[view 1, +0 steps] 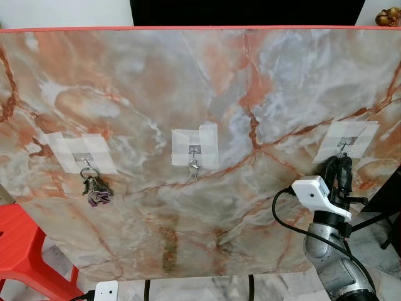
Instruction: Hang keys on a hook
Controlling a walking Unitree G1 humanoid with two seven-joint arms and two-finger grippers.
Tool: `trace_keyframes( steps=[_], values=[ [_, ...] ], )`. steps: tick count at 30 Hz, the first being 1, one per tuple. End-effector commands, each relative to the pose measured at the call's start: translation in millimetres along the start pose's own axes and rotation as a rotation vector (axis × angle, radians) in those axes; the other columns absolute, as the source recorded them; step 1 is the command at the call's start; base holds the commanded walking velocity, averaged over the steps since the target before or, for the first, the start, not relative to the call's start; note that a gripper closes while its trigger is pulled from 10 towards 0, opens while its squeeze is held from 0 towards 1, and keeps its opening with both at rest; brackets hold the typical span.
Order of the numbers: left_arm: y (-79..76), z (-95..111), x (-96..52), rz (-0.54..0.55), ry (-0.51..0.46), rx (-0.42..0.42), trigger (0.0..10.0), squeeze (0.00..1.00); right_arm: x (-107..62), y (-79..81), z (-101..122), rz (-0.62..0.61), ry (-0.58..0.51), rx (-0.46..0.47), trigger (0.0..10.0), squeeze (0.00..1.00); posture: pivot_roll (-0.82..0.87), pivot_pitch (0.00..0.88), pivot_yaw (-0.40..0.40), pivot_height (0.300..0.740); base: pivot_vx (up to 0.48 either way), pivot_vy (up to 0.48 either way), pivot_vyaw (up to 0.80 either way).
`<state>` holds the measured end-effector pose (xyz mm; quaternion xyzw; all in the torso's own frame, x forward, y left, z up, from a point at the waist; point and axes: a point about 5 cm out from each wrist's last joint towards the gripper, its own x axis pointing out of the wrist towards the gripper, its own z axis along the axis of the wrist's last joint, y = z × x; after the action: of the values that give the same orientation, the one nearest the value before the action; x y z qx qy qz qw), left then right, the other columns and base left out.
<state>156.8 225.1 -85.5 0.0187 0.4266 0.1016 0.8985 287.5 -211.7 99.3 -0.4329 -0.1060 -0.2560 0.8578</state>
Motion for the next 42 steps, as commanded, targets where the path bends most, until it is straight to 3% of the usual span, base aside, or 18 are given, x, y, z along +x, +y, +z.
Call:
trace_keyframes(
  steps=[1,4,6,7,10,13,16,17,18,19,22,27,31,34,42],
  values=[
    [1.9,-4.9,-1.4,0.004,0.013,0.011,10.0,0.00,-8.8,13.7,7.5,0.130,-0.027,0.076,10.0,0.00,0.06,0.005,-0.025,0.740,0.000,0.000,0.00],
    [1.8,-5.4,-1.7,0.004,0.013,0.010,10.0,0.00,-23.5,27.6,10.6,0.276,-0.036,0.165,10.0,0.00,0.06,0.006,-0.031,0.740,0.000,0.000,0.00],
    [1.8,-5.4,-1.7,0.004,0.013,0.009,10.0,0.00,-33.0,32.9,6.7,0.341,0.016,0.245,10.0,0.00,0.06,0.005,-0.034,0.740,0.000,0.000,0.00],
    [1.9,-5.3,-1.7,0.004,0.012,0.008,10.0,0.00,-48.8,41.6,-1.9,0.442,0.104,0.368,10.0,0.00,0.06,0.005,-0.034,0.740,0.000,0.000,0.00],
    [1.8,-5.1,-1.6,0.002,0.011,0.006,10.0,0.00,-64.9,50.4,-14.6,0.524,0.228,0.484,10.0,0.00,0.06,0.005,-0.034,0.740,0.000,0.000,0.00],
    [0.9,-3.7,-1.2,-0.001,0.006,0.008,10.0,0.00,-92.4,65.0,-34.8,0.656,0.422,0.598,10.0,0.00,0.06,0.004,-0.029,0.740,0.000,0.000,0.00],
    [1.6,-2.0,-0.7,0.001,0.002,0.008,10.0,0.00,-120.7,75.7,-55.5,0.762,0.604,0.582,10.0,0.00,0.06,0.002,-0.029,0.740,0.000,0.000,0.00],
    [2.2,-0.8,-0.4,0.002,-0.001,0.008,10.0,0.00,-140.9,79.6,-71.2,0.815,0.762,0.565,10.0,0.00,0.05,0.002,-0.025,0.740,0.000,0.000,0.00],
    [2.2,-0.8,-0.4,0.002,-0.001,0.008,10.0,0.00,-140.9,79.6,-71.2,0.815,0.762,0.565,10.0,0.00,0.05,0.002,-0.025,0.740,0.000,0.000,0.00],
    [2.4,-0.2,-0.2,0.002,-0.002,0.008,10.0,0.00,-155.1,80.5,-80.7,0.837,0.879,0.577,10.0,0.00,0.05,0.002,-0.024,0.740,0.000,0.000,0.00],
    [2.3,0.2,-0.1,0.001,-0.002,0.010,10.0,0.00,-175.1,80.0,-90.5,0.845,1.046,0.646,10.0,0.00,0.04,0.002,-0.022,0.740,0.000,0.000,0.00],
    [2.6,2.9,0.6,-0.001,-0.010,0.010,10.0,0.00,-224.6,65.3,-114.7,0.800,1.342,0.596,10.0,0.00,0.05,0.009,-0.001,0.740,0.000,0.000,0.00],
    [1.0,4.9,0.9,-0.023,-0.022,-0.006,10.0,0.00,-228.3,64.3,-116.1,0.803,1.370,0.582,10.0,0.00,0.05,0.007,-0.001,0.740,0.000,0.000,0.00],
    [2.9,5.5,0.9,-0.014,-0.028,-0.013,10.0,0.00,-218.0,74.1,-105.8,0.828,1.321,0.640,10.0,0.00,0.05,0.008,0.002,0.740,0.000,0.000,0.00],
    [5.4,5.4,1.0,-0.010,-0.022,-0.007,10.0,0.00,-205.6,79.8,-100.5,0.839,1.281,0.603,10.0,0.00,0.08,0.006,-0.001,0.740,0.000,0.000,0.37]
  ],
)
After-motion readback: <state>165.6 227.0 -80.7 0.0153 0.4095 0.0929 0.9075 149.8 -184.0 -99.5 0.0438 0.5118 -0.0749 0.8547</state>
